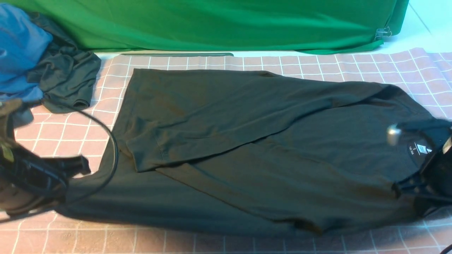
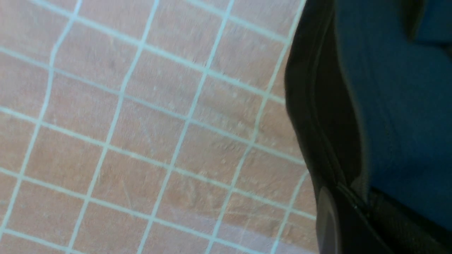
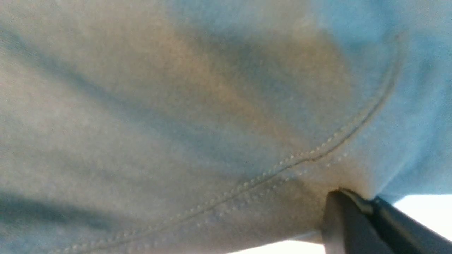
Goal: Fold a long-sleeved shirt over a pink coffee tablecloth.
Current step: 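Fold the black garment in half by bringing its near edge over to the far edge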
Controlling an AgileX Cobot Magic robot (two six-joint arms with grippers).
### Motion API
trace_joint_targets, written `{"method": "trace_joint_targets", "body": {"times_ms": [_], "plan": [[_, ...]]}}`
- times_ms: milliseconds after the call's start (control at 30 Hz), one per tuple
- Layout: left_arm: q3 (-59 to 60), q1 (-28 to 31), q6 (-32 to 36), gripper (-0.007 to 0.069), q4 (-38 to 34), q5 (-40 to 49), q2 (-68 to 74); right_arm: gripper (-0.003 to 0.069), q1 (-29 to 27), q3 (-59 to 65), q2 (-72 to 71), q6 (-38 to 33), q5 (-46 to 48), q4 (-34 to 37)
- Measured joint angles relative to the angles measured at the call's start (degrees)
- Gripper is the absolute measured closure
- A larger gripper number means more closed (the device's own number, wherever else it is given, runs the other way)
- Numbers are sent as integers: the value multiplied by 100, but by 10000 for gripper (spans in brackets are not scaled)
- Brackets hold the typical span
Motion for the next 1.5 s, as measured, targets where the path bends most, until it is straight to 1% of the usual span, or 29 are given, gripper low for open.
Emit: {"method": "trace_joint_targets", "body": {"times_ms": [100,267,367,500,633,767,900,1033,1233,1367,1500], "plan": [[-113,0,-77,593,0,-51,55,611,-105,-290,-78,-124,348,-16],[-387,0,-181,593,-5,-300,476,611,-150,-736,-62,-242,579,-31],[-751,10,-208,593,-16,-380,892,611,-150,-1028,9,-320,658,-42],[-1413,200,-167,593,-192,-554,1536,611,-150,-1526,343,-408,739,-71],[-2341,542,144,593,-521,-559,2342,611,-173,-2266,924,-420,900,-83],[-3192,839,347,593,-775,-468,3090,611,-309,-3174,1560,-426,1134,-53],[-4242,1042,515,593,-1078,-372,3960,611,-489,-4388,2345,-495,1463,142],[-5286,1076,596,593,-1221,-319,4875,611,-599,-5478,3110,-654,1542,470],[-6907,1076,465,593,-1189,-27,6080,613,-604,-6916,4149,-836,1584,569],[-7689,1076,310,593,-1175,9,6576,613,-604,-7501,4605,-856,1587,538],[-8033,1076,240,593,-1173,21,6820,613,-611,-7783,4779,-856,1590,502]]}}
